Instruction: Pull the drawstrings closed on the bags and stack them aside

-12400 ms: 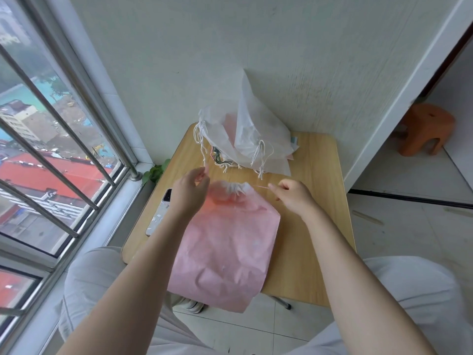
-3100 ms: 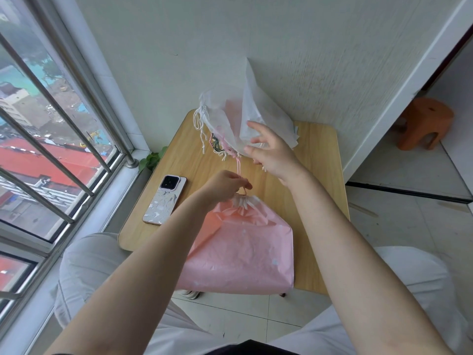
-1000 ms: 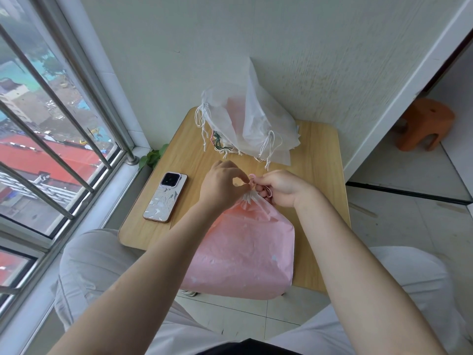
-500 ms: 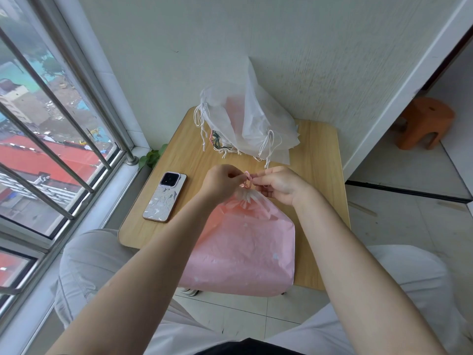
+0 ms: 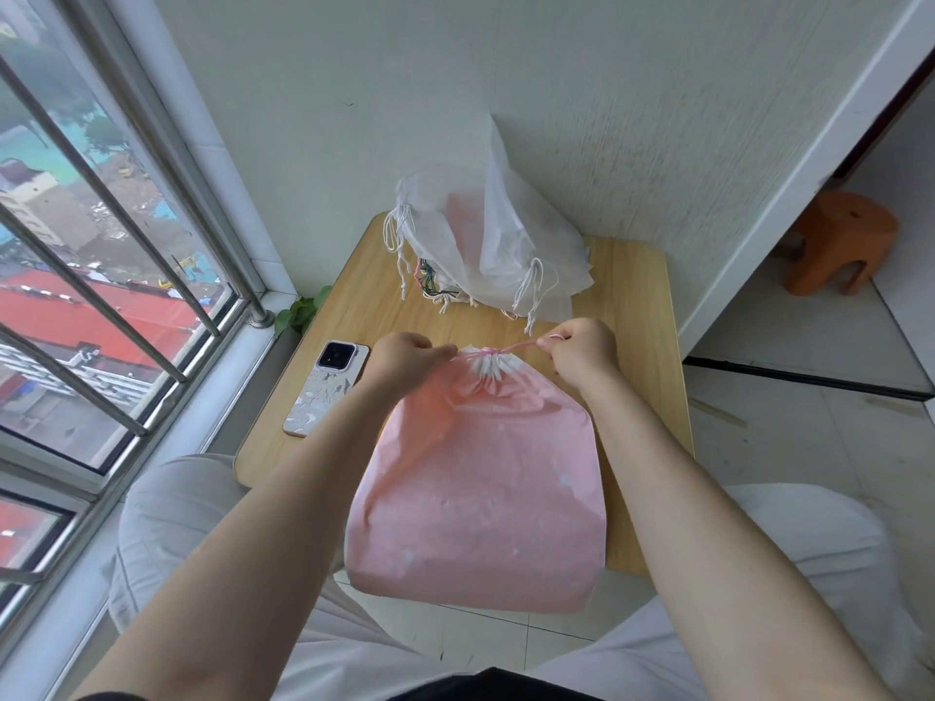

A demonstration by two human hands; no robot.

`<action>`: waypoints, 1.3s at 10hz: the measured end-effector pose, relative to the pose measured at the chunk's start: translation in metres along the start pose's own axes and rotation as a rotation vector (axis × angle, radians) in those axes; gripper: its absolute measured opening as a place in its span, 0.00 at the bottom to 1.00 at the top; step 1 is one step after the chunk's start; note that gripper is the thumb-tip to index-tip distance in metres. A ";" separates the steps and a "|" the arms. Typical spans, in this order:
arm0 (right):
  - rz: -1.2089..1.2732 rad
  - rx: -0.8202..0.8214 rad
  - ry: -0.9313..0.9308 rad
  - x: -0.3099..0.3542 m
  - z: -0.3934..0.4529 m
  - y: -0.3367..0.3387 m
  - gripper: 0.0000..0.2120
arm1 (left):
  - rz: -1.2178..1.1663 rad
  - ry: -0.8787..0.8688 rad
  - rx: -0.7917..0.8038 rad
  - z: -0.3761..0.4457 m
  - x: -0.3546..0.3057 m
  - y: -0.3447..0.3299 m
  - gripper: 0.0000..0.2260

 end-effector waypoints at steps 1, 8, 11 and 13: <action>0.036 0.007 0.036 0.006 0.000 -0.001 0.04 | 0.112 -0.092 -0.113 0.003 -0.003 0.004 0.15; -0.099 0.037 0.187 0.045 -0.009 -0.007 0.07 | -0.096 0.166 -0.265 0.020 0.005 0.003 0.14; -0.476 0.372 0.144 0.020 -0.014 -0.033 0.25 | -0.229 0.364 -0.222 0.020 0.029 -0.002 0.16; -0.360 0.322 0.157 0.016 -0.009 -0.033 0.26 | 0.106 0.157 -0.384 0.012 0.013 0.004 0.29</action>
Point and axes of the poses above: each hand's wrist, its own z-axis towards the middle knuckle, its own y-axis out of the back of the hand, x = y × z, the point moved 2 cm from there along z, towards the middle knuckle, and after that the axes turned 9 degrees about -x, right-handed, at the moved point
